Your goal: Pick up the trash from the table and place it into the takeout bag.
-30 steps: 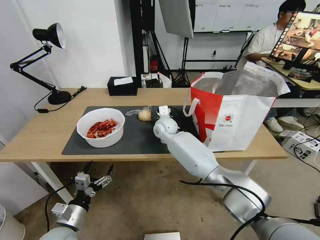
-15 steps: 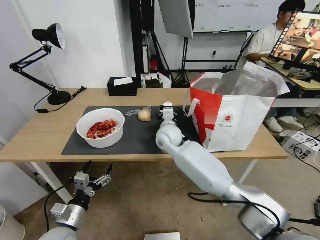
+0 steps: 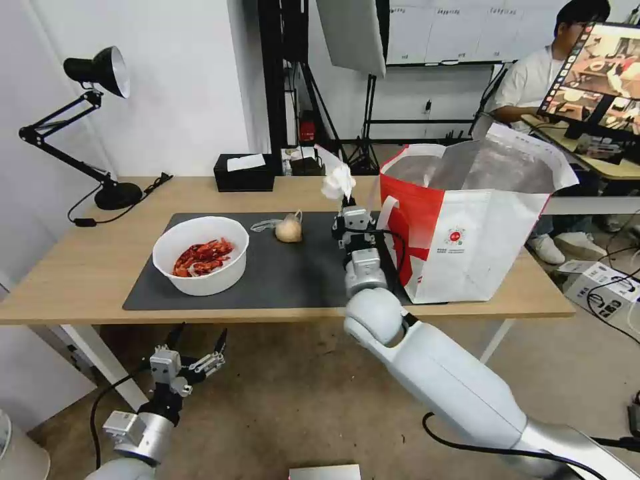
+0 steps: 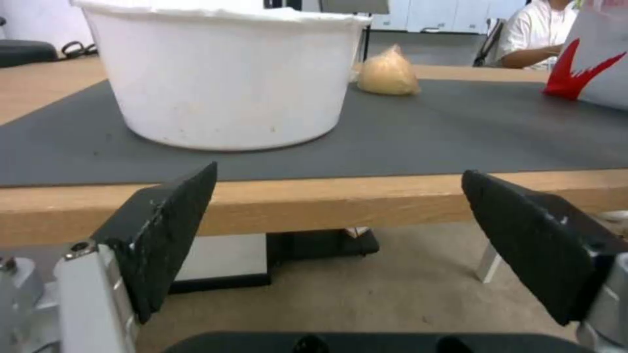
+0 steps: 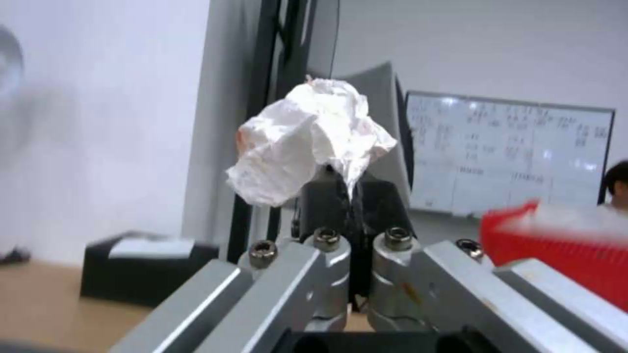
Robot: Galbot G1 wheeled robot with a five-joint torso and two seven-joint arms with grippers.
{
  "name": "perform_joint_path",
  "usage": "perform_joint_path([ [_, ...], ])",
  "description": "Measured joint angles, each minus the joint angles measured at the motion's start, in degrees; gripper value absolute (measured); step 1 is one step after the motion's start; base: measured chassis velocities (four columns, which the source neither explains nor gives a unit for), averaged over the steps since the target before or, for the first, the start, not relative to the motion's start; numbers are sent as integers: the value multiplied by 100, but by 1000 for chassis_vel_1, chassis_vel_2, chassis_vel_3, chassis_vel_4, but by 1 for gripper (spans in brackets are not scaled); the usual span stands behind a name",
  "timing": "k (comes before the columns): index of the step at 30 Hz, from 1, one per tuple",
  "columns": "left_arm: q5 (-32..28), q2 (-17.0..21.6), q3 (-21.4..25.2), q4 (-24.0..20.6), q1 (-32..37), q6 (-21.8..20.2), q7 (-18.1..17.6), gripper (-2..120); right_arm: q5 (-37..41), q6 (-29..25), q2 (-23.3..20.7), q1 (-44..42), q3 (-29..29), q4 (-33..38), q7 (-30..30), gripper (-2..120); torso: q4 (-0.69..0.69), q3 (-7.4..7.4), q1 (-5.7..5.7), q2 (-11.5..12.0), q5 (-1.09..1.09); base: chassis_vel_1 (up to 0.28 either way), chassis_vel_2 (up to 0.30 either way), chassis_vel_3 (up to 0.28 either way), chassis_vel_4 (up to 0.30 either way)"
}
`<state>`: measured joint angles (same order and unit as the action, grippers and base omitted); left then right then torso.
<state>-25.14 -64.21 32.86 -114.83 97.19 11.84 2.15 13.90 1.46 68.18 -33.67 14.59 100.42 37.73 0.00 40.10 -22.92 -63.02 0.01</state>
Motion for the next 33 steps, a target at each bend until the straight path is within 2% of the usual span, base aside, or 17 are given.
perform_joint_path([
  [4,0,8,18,-48,44,0,-1,100,-36,-26,-1,60,-181,147,36,0,0,0,0,0,0,0,0,0,0],
  [8,0,16,50,-98,90,0,-4,100,-96,127,-38,134,-426,256,358,0,-1,0,0,0,-1,0,0,0,0],
  [11,4,17,62,-121,116,0,-5,100,-208,549,-106,145,-747,333,979,0,0,0,0,0,0,0,0,0,0],
  [15,22,-5,46,-135,121,0,-6,100,-100,933,-219,127,-1029,435,1397,0,0,0,0,0,0,0,0,0,0],
  [20,33,-15,33,-147,129,0,-6,100,180,1120,-370,124,-1165,562,1571,0,0,0,0,0,0,0,0,0,0],
  [23,11,5,34,-187,169,0,-6,100,650,1270,-582,73,-1202,749,1709,0,0,0,0,0,0,0,0,0,0],
  [33,-41,59,33,-232,150,-22,-13,100,1303,1423,-845,-33,-1273,901,1747,0,0,0,0,0,0,0,0,0,0],
])
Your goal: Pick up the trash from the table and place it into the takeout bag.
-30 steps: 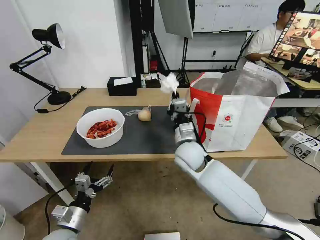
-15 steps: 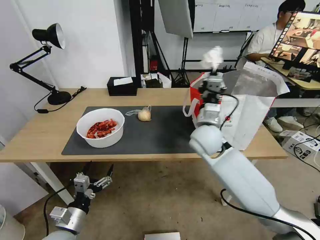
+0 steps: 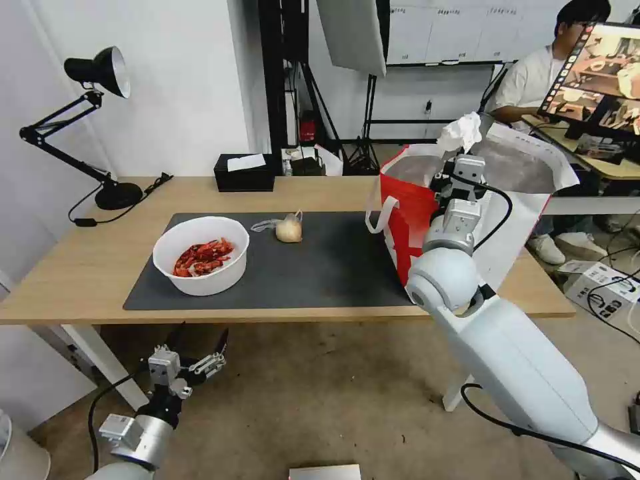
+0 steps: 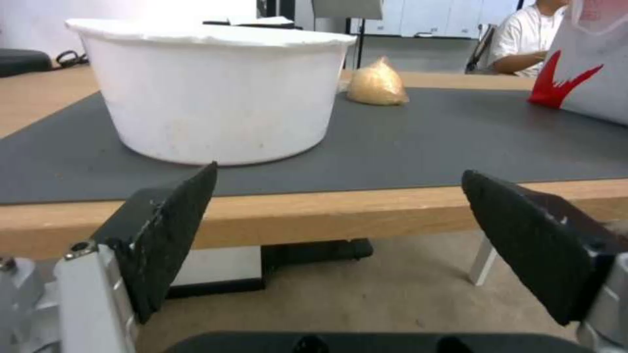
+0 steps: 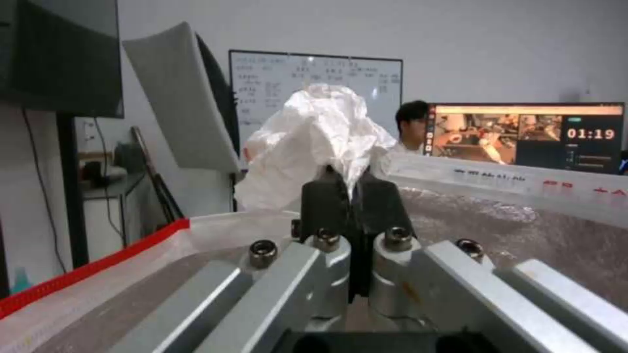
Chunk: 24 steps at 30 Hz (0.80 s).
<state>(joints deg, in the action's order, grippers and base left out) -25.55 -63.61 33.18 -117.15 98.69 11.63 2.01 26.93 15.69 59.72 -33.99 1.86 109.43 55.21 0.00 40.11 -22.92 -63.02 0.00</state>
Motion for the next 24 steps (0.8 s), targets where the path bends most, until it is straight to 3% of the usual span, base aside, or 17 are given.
perform_joint_path([
  [3,-18,17,0,-4,-4,-3,0,100,79,13,-67,39,9,10,-42,3,0,0,0,0,0,0,0,0,0],
  [5,-65,63,17,-9,-28,-6,0,100,418,62,-203,132,19,64,-66,17,0,0,0,0,0,0,0,0,0],
  [6,-65,63,17,-9,-28,-6,0,100,418,62,-203,132,19,64,-66,17,0,0,0,0,0,0,0,0,0],
  [10,-78,86,5,-9,-70,-18,-1,100,690,158,-316,175,17,120,-70,37,0,0,0,0,0,0,0,0,0],
  [24,-81,80,-27,-11,-100,-41,0,100,813,200,-452,289,80,154,-103,84,0,0,0,0,0,0,0,0,0],
])
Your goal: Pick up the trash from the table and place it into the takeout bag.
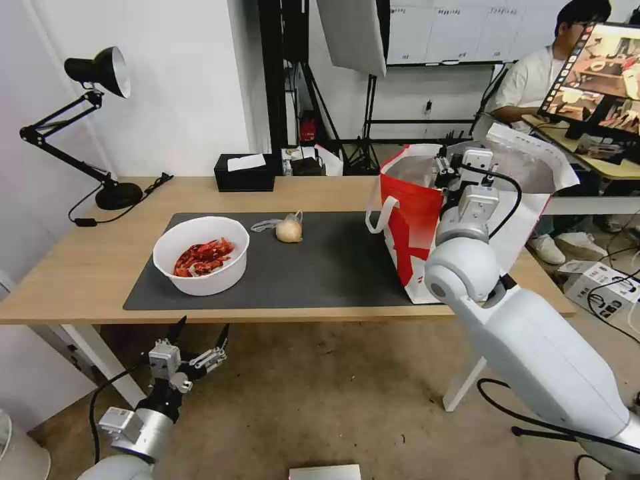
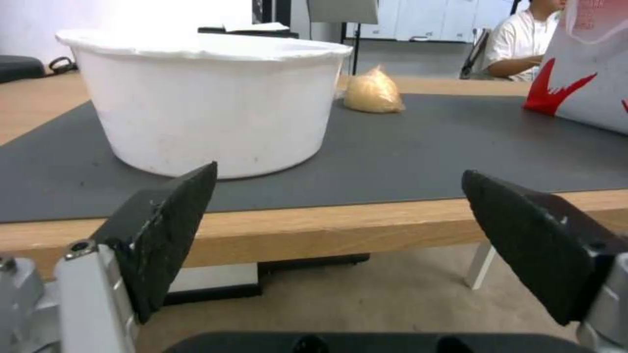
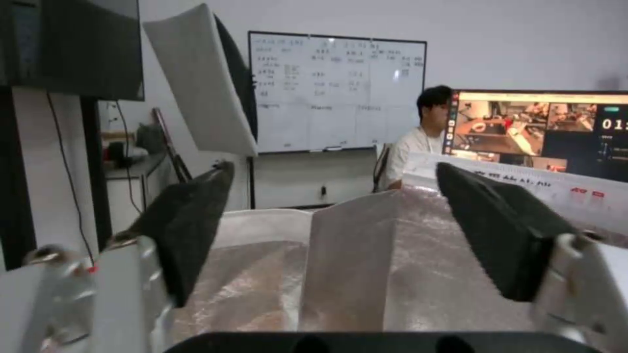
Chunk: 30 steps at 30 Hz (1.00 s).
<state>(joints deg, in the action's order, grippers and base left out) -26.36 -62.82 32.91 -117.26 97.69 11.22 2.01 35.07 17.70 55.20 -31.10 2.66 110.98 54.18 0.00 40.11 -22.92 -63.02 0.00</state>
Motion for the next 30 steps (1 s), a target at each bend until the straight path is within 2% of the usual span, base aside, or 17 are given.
perform_joint_path([
  [3,-1,0,7,-38,14,-4,0,100,47,-55,-63,-9,5,90,-147,98,0,0,0,0,0,0,0,0,0],
  [9,-10,5,39,-71,27,-5,0,100,182,-420,-211,-72,4,272,-566,100,0,0,0,0,0,0,0,0,0],
  [11,-14,3,57,-91,39,-6,0,100,370,-764,-353,-151,3,427,-1226,100,0,0,0,0,0,0,0,0,0],
  [13,-15,2,59,-96,43,-6,0,100,416,-833,-388,-177,4,469,-1387,100,0,0,0,0,0,0,0,0,0],
  [16,-15,-7,72,-118,64,-6,1,100,681,-1186,-599,-419,0,743,-2385,100,-1,0,0,0,0,0,0,0,0],
  [17,-15,-7,72,-118,64,-6,1,100,681,-1186,-599,-419,0,743,-2385,100,-1,0,0,0,0,0,0,0,0],
  [20,-16,-23,76,-162,104,-5,3,100,1023,-1472,-917,-1117,-219,1152,-3620,100,0,0,0,0,1,0,0,0,0],
  [21,-16,-23,76,-162,104,-5,3,100,1023,-1472,-917,-1117,-219,1152,-3620,100,0,0,0,0,1,0,0,0,0],
  [23,-15,-44,83,-186,136,10,10,100,1064,-1635,-1151,-1567,-445,1336,-4084,100,0,0,0,0,2,0,0,0,0],
  [27,10,-107,83,-190,169,67,34,100,1020,-1907,-1410,-2222,-817,1561,-4507,100,1,0,0,-1,0,0,0,0,0],
  [30,35,-144,83,-211,204,97,46,100,848,-2151,-1448,-2784,-1082,1650,-4718,100,-1,-1,0,-1,0,0,0,0,0],
])
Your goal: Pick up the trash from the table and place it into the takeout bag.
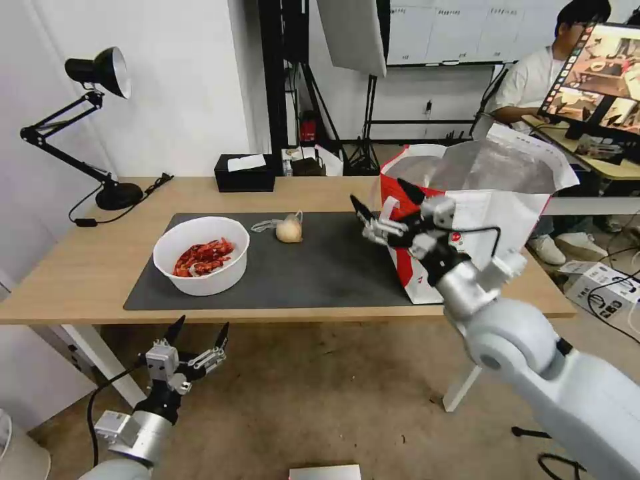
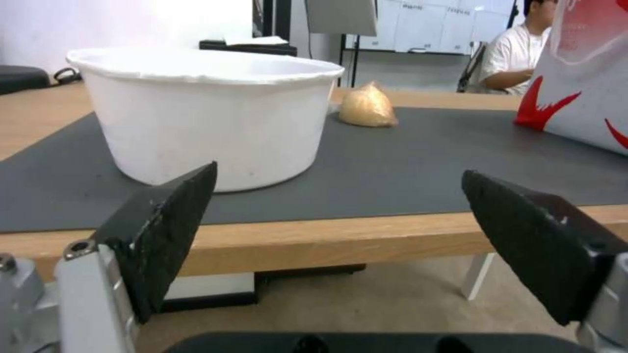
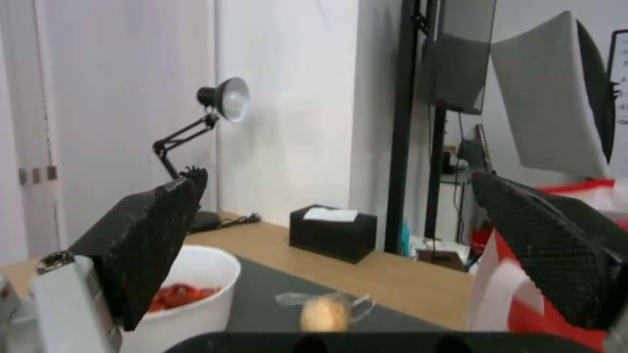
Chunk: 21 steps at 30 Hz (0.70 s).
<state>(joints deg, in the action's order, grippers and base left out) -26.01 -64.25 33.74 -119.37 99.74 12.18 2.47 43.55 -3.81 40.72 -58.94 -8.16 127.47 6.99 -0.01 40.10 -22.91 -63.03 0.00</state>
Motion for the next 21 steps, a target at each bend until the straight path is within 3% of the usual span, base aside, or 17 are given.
perform_joint_path([
  [6,62,-55,52,-33,106,51,21,100,-657,-605,160,-1418,-602,-92,-423,100,2,0,0,0,1,0,0,0,0],
  [14,133,-88,128,-25,271,165,121,100,-1669,-1338,824,-3363,-1305,-365,-708,100,2,0,0,0,0,0,0,0,0],
  [21,283,-118,129,-20,346,165,121,100,-2201,-1738,1345,-4006,-1326,-785,-780,100,1,0,0,0,0,0,0,0,0],
])
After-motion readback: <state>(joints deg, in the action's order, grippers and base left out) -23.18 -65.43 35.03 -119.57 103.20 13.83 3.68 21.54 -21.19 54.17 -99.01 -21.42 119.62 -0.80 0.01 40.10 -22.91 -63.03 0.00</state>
